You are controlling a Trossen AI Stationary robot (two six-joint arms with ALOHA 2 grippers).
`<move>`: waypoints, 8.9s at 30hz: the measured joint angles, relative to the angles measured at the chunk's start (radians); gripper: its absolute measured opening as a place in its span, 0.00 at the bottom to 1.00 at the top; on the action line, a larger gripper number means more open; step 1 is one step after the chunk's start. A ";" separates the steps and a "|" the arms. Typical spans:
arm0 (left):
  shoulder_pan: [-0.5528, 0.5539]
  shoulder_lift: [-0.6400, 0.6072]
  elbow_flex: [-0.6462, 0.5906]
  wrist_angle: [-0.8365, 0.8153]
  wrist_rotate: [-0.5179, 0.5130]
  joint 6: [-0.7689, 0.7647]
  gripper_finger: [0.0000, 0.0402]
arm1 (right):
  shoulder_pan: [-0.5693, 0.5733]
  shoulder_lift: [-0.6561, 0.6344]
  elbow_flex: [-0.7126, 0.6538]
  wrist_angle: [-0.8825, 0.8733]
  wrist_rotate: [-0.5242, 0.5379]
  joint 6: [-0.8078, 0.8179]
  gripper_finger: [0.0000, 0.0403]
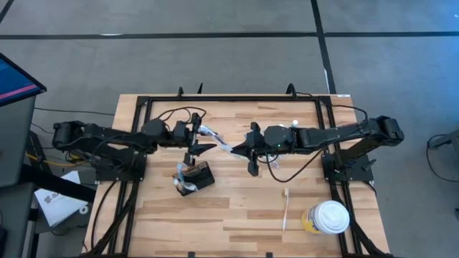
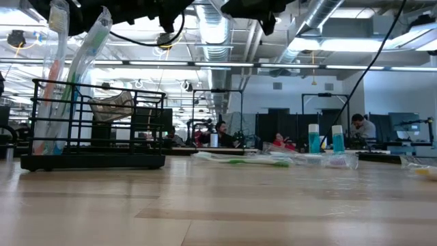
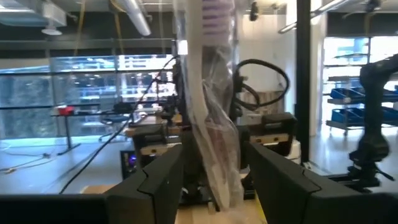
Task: Pick & Place toothbrushing station
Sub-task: Put the left purple toothbrush into the top left section of the mesh organizer
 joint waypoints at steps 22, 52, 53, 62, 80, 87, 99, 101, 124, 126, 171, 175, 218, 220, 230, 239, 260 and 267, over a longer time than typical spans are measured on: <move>-0.001 0.089 0.069 0.074 0.031 0.000 0.43 | -0.004 0.009 0.001 0.037 0.000 -0.026 0.00; 0.024 -0.001 0.068 -0.079 0.085 -0.042 0.03 | 0.010 0.010 0.001 0.037 -0.001 -0.050 0.20; 0.023 -0.025 0.068 -0.115 0.084 -0.042 0.03 | 0.011 0.010 0.001 0.036 -0.001 -0.050 0.20; -0.002 -0.246 0.068 -0.473 0.084 -0.042 0.03 | 0.011 0.010 0.001 0.028 -0.002 -0.050 0.20; -0.146 -0.450 0.068 -0.843 0.083 -0.042 0.04 | 0.011 0.010 0.000 -0.025 -0.002 -0.049 0.20; -0.187 -0.513 0.024 -0.884 0.080 -0.041 0.04 | 0.011 0.010 0.000 -0.025 -0.002 -0.049 0.20; -0.189 -0.690 -0.107 -0.897 0.059 -0.085 0.04 | 0.011 0.030 0.000 -0.025 -0.002 -0.049 0.20; -0.189 -0.704 -0.119 -0.914 0.059 -0.086 0.04 | 0.011 0.030 0.000 -0.024 -0.002 -0.049 0.20; -0.188 -0.821 -0.138 -1.147 0.056 -0.049 0.04 | 0.011 0.029 0.000 -0.025 -0.002 -0.049 0.20; -0.188 -0.821 -0.138 -1.151 0.056 -0.042 0.04 | 0.011 0.029 0.000 -0.025 -0.002 -0.050 0.20; -0.189 -0.819 -0.432 -0.978 0.050 -0.080 0.05 | 0.011 0.028 0.000 -0.025 -0.003 -0.049 0.20; -0.189 -0.819 -0.432 -0.978 0.057 -0.080 0.05 | 0.011 0.028 0.000 -0.025 -0.003 -0.050 0.20; -0.189 -0.780 -0.467 -0.903 0.037 -0.110 0.32 | 0.011 0.028 0.000 -0.025 -0.003 -0.049 0.20; -0.189 -0.780 -0.467 -0.882 0.035 -0.105 0.34 | 0.011 0.028 0.000 -0.025 -0.003 -0.049 0.20; -0.189 -0.781 -0.467 -0.834 0.034 -0.102 0.37 | 0.011 0.028 0.000 -0.025 -0.003 -0.049 0.20; -0.189 -0.781 -0.467 -0.775 0.037 -0.102 0.36 | 0.011 0.028 0.000 -0.025 -0.003 -0.049 0.20; -0.189 -0.781 -0.466 -0.693 0.111 -0.113 0.35 | 0.012 0.028 0.000 -0.025 -0.003 -0.049 0.20; -0.189 -0.776 -0.466 -0.693 0.136 -0.164 0.35 | 0.012 0.028 0.000 -0.025 -0.003 -0.049 0.20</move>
